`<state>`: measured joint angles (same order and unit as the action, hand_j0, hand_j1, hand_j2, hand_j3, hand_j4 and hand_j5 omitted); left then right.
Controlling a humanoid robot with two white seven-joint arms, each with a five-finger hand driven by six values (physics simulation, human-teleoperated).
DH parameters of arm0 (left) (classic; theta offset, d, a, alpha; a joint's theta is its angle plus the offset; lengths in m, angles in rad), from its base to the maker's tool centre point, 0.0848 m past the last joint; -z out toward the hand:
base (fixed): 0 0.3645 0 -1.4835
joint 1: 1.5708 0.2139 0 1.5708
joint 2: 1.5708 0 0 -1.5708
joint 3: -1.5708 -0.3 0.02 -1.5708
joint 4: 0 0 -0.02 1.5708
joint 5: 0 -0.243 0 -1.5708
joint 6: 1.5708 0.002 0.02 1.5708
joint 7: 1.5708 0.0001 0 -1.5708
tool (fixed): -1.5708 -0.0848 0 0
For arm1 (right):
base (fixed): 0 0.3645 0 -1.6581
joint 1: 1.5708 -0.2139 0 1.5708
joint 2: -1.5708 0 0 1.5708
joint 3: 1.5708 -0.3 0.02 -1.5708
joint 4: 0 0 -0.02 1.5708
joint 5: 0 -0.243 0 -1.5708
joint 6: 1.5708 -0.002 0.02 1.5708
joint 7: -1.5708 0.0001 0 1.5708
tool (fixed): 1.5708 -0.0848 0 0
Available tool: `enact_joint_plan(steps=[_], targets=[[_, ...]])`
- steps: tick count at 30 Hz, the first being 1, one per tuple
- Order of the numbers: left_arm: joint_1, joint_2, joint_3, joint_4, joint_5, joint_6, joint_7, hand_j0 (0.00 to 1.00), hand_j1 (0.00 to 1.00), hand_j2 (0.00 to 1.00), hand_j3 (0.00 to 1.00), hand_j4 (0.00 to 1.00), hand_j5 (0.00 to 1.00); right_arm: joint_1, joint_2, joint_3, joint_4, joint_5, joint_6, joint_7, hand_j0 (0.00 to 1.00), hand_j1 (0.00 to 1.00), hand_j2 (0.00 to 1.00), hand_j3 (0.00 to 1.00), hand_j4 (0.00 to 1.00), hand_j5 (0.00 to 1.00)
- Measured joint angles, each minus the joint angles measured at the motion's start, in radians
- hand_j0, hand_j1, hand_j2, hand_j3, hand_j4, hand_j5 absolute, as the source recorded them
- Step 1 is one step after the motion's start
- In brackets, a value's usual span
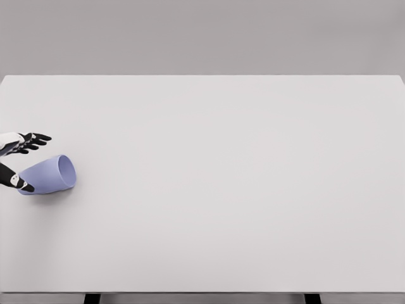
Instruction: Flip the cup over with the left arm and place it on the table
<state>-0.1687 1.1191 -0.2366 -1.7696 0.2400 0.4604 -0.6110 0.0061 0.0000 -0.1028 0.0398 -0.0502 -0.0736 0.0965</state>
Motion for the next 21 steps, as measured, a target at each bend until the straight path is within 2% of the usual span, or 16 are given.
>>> enact_joint_plan(steps=[10, 21], targets=[[0.002, -0.014, -0.004, 0.0, -0.048, -0.001, 0.0, 1.0, 1.0, 1.0, 1.0, 1.0, 1.0, 0.0, 0.0, 0.0, 0.0, 0.0, 0.0, 0.0, 1.0, 1.0, 1.0, 1.0, 1.0, 1.0], [-0.002, -0.033, -0.034, -0.001, -0.064, 0.0, 0.0, 1.0, 1.0, 1.0, 1.0, 1.0, 1.0, 0.0, 0.0, 0.0, 0.0, 0.0, 0.0, 0.0, 1.0, 1.0, 1.0, 1.0, 1.0, 1.0]])
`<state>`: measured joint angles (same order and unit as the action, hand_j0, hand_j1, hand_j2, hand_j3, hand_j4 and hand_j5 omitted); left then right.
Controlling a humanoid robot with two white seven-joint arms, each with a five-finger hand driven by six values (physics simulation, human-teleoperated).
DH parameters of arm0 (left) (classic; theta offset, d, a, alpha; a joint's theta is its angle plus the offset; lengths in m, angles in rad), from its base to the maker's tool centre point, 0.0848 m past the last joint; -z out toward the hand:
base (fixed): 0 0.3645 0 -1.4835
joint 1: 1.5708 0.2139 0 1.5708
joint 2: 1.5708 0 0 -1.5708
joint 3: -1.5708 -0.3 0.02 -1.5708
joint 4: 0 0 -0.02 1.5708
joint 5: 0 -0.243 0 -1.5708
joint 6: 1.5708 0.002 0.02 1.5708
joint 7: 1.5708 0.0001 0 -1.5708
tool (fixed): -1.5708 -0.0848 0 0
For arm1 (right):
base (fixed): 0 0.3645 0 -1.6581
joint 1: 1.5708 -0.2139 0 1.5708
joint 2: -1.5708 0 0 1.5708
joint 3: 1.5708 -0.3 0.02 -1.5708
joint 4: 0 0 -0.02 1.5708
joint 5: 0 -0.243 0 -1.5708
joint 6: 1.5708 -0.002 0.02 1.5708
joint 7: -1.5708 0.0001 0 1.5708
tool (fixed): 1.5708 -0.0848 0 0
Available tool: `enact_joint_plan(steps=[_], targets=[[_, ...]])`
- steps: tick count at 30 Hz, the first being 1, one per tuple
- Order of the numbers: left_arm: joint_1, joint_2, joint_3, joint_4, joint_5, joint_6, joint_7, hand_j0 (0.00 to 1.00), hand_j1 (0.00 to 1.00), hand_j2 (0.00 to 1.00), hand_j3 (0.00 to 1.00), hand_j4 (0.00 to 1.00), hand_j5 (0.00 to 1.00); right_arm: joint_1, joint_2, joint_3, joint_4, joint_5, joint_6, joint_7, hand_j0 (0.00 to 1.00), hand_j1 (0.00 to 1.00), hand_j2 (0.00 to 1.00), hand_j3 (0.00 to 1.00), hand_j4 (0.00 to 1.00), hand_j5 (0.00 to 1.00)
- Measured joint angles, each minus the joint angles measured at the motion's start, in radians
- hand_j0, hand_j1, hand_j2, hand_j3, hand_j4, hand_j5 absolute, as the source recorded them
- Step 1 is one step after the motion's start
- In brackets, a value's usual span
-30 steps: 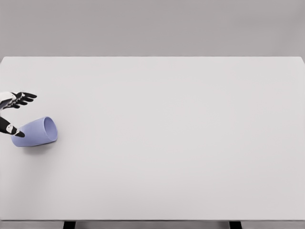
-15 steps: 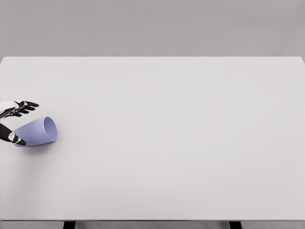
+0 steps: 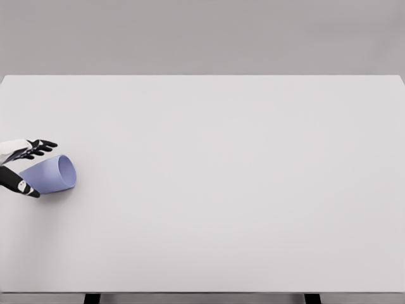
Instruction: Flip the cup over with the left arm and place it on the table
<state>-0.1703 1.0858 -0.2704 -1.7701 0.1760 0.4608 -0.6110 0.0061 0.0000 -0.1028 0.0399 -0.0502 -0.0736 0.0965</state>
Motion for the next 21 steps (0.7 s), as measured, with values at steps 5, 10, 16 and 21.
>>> enact_joint_plan(steps=[5, 10, 16, 21], targets=[[-0.002, -0.029, -0.005, 0.001, -0.038, 0.003, 0.0, 1.0, 1.0, 1.0, 1.0, 1.0, 1.0, 0.0, 0.0, 0.0, 0.0, 0.0, 0.0, 0.0, 1.0, 1.0, 1.0, 1.0, 1.0, 1.0], [-0.003, -0.056, -0.005, 0.001, -0.08, 0.005, 0.0, 1.0, 1.0, 1.0, 1.0, 1.0, 1.0, 0.0, 0.0, 0.0, 0.0, 0.0, 0.0, 0.0, 1.0, 1.0, 1.0, 1.0, 1.0, 1.0], [-0.003, -0.074, -0.006, 0.002, -0.106, 0.005, 0.0, 1.0, 1.0, 1.0, 1.0, 1.0, 1.0, 0.0, 0.0, 0.0, 0.0, 0.0, 0.0, 0.0, 1.0, 1.0, 1.0, 1.0, 1.0, 1.0], [-0.003, -0.089, -0.006, 0.002, -0.12, 0.006, 0.0, 1.0, 1.0, 1.0, 1.0, 1.0, 1.0, 0.0, 0.0, 0.0, 0.0, 0.0, 0.0, 0.0, 1.0, 1.0, 1.0, 1.0, 1.0, 1.0]])
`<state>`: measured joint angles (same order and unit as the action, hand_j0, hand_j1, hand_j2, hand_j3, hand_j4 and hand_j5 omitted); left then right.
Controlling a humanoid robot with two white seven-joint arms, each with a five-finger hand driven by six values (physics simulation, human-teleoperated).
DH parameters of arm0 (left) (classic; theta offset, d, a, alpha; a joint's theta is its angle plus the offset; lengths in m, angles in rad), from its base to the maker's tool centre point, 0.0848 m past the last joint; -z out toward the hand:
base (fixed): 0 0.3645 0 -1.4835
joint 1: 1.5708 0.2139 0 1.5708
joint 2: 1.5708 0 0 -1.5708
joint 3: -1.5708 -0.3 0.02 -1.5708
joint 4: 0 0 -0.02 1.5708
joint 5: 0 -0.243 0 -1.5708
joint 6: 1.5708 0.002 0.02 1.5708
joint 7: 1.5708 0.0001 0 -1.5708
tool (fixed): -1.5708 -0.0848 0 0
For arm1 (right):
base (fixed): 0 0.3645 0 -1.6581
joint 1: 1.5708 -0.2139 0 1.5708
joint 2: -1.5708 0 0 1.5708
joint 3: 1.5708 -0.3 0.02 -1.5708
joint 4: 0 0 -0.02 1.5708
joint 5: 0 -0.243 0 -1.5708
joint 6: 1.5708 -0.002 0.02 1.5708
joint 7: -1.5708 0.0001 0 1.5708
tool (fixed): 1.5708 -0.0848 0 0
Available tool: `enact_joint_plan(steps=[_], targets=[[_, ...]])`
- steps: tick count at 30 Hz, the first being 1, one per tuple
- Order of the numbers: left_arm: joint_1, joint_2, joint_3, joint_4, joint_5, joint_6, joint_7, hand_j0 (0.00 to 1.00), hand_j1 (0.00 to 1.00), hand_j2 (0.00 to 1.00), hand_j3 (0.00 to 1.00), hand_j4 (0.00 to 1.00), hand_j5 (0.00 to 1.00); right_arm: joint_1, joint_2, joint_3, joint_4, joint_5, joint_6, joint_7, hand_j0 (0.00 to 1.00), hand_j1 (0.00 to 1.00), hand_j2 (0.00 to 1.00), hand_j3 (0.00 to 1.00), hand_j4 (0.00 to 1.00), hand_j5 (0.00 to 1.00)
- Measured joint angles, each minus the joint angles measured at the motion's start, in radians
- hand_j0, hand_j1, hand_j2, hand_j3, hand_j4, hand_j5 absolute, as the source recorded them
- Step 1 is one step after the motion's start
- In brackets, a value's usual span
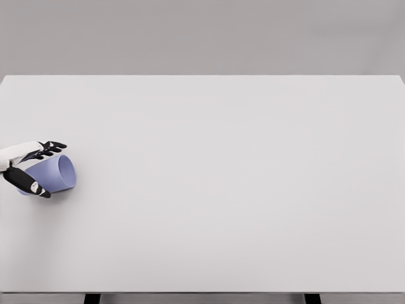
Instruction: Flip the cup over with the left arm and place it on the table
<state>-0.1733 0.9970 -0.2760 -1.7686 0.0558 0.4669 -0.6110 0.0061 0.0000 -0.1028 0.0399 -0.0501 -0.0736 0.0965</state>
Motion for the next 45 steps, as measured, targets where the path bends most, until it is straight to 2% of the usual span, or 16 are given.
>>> enact_joint_plan(steps=[14, 17, 24, 28, 32, 38, 45], targets=[[0.0, -0.038, 0.0, 0.006, -0.044, 0.002, 0.0, 1.0, 1.0, 1.0, 1.0, 1.0, 1.0, 0.0, 0.0, 0.0, 0.0, 0.0, 0.0, 0.0, 1.0, 1.0, 1.0, 1.0, 1.0, 1.0], [0.003, -0.04, 0.0, 0.005, -0.047, 0.004, 0.0, 0.92, 0.92, 0.92, 0.92, 0.92, 0.92, 0.0, 0.0, 0.0, 0.0, 0.0, 0.0, 0.0, 1.0, 1.0, 1.0, 1.0, 1.0, 1.0], [0.005, -0.041, -0.01, 0.006, -0.045, 0.025, 0.0, 0.84, 0.84, 0.84, 0.84, 0.84, 0.84, 0.0, 0.0, 0.0, 0.0, 0.0, 0.0, 0.0, 1.0, 1.0, 1.0, 1.0, 1.0, 1.0], [0.005, -0.041, -0.01, 0.005, -0.043, 0.027, 0.001, 0.59, 0.59, 0.59, 0.59, 0.59, 0.59, 0.0, 0.0, 0.0, 0.0, 0.0, 0.0, 0.0, 1.0, 1.0, 1.0, 1.0, 1.0, 1.0], [0.003, -0.041, -0.006, 0.006, -0.041, 0.028, -0.001, 0.45, 0.45, 0.45, 0.45, 0.45, 0.45, 0.0, 0.0, 0.0, 0.0, 0.0, 0.0, 0.0, 1.0, 1.0, 1.0, 1.0, 1.0, 1.0], [-0.009, -0.041, 0.015, 0.006, -0.019, -0.004, -0.004, 0.38, 0.38, 0.38, 0.38, 0.38, 0.38, 0.0, 0.0, 0.0, 0.0, 0.0, 0.0, 0.0, 1.0, 1.0, 1.0, 1.0, 1.0, 1.0], [-0.008, -0.065, 0.102, 0.022, 0.004, -0.269, -0.011, 0.38, 0.38, 0.38, 0.38, 0.38, 0.38, 0.0, 0.0, 0.0, 0.0, 0.0, 0.0, 0.0, 1.0, 1.0, 1.0, 1.0, 1.0, 1.0]])
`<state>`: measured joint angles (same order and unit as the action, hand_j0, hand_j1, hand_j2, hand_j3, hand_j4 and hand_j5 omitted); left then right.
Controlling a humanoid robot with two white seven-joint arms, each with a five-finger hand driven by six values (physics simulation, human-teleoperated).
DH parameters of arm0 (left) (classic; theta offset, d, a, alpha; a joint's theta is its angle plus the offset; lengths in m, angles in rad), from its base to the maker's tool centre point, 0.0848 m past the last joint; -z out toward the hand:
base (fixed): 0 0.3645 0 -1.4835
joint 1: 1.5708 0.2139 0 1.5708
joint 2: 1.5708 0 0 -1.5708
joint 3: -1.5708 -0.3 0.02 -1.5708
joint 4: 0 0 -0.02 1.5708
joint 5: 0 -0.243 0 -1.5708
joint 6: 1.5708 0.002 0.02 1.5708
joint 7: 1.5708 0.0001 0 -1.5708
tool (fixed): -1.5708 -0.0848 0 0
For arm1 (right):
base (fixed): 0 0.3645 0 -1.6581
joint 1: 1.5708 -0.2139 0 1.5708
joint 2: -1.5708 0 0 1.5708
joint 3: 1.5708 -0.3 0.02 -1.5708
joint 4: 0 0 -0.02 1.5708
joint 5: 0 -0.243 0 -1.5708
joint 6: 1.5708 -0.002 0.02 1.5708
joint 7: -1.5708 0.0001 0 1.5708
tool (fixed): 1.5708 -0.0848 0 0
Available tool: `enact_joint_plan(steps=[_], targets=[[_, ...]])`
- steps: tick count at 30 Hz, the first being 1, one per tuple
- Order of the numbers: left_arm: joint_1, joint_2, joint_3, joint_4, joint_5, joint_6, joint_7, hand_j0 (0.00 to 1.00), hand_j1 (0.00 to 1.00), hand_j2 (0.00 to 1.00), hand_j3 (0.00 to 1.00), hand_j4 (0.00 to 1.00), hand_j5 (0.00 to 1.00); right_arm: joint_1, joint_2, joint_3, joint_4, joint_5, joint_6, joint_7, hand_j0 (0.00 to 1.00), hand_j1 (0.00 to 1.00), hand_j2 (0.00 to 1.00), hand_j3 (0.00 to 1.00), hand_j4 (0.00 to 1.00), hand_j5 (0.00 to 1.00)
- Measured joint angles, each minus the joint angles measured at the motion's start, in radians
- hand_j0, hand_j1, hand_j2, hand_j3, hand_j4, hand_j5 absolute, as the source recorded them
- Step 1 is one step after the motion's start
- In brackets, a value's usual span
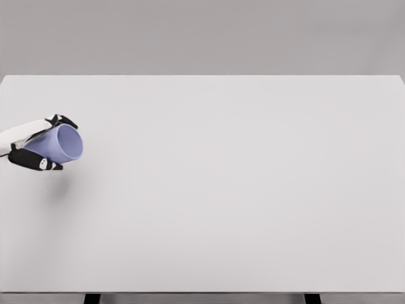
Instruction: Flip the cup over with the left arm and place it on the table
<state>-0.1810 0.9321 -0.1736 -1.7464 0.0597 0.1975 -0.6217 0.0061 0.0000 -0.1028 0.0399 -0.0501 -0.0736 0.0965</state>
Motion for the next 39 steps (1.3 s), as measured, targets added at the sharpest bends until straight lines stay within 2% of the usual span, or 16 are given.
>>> enact_joint_plan(steps=[4, 8, 16, 22, 30, 32, 35, 39], targets=[[0.0, -0.063, 0.049, 0.042, 0.006, -0.159, 0.0, 0.38, 0.38, 0.38, 0.38, 0.38, 0.38, 0.0, 0.0, 0.0, 0.0, 0.0, 0.0, 0.0, 1.0, 1.0, 1.0, 1.0, 1.0, 1.0], [0.0, -0.16, 0.099, 0.137, 0.019, -0.348, 0.006, 0.38, 0.38, 0.38, 0.38, 0.38, 0.38, 0.0, 0.0, 0.0, 0.0, 0.0, 0.0, 0.0, 1.0, 1.0, 1.0, 1.0, 1.0, 1.0], [-0.002, -0.313, 0.13, 0.33, 0.154, -0.619, 0.009, 0.39, 0.39, 0.39, 0.39, 0.39, 0.39, 0.0, 0.0, 0.0, 0.0, 0.0, 0.0, 0.0, 1.0, 1.0, 1.0, 1.0, 1.0, 1.0], [-0.009, -0.417, 0.131, 0.462, 0.229, -0.739, 0.009, 0.39, 0.39, 0.39, 0.39, 0.39, 0.39, 0.0, 0.0, 0.0, 0.0, 0.0, 0.0, 0.0, 1.0, 1.0, 1.0, 1.0, 1.0, 1.0], [-0.028, -0.473, 0.116, 0.578, 0.288, -0.804, 0.009, 0.41, 0.41, 0.41, 0.41, 0.41, 0.41, 0.0, 0.0, 0.0, 0.0, 0.0, 0.0, 0.0, 1.0, 1.0, 1.0, 1.0, 1.0, 1.0], [-0.072, -0.478, 0.11, 0.604, 0.29, -0.807, 0.009, 0.41, 0.41, 0.41, 0.41, 0.41, 0.41, 0.0, 0.0, 0.0, 0.0, -0.001, 0.0, 0.0, 1.0, 1.0, 1.0, 1.0, 1.0, 1.0], [-0.156, -0.482, 0.062, 0.69, 0.296, -0.808, 0.01, 0.41, 0.41, 0.41, 0.41, 0.41, 0.41, 0.0, 0.0, 0.0, 0.0, 0.0, 0.0, 0.0, 1.0, 1.0, 1.0, 1.0, 1.0, 1.0], [-0.173, -0.492, 0.022, 0.763, 0.299, -0.81, 0.01, 0.41, 0.41, 0.41, 0.41, 0.41, 0.41, 0.0, 0.0, 0.0, 0.0, 0.0, 0.0, 0.0, 1.0, 1.0, 1.0, 1.0, 1.0, 1.0]])
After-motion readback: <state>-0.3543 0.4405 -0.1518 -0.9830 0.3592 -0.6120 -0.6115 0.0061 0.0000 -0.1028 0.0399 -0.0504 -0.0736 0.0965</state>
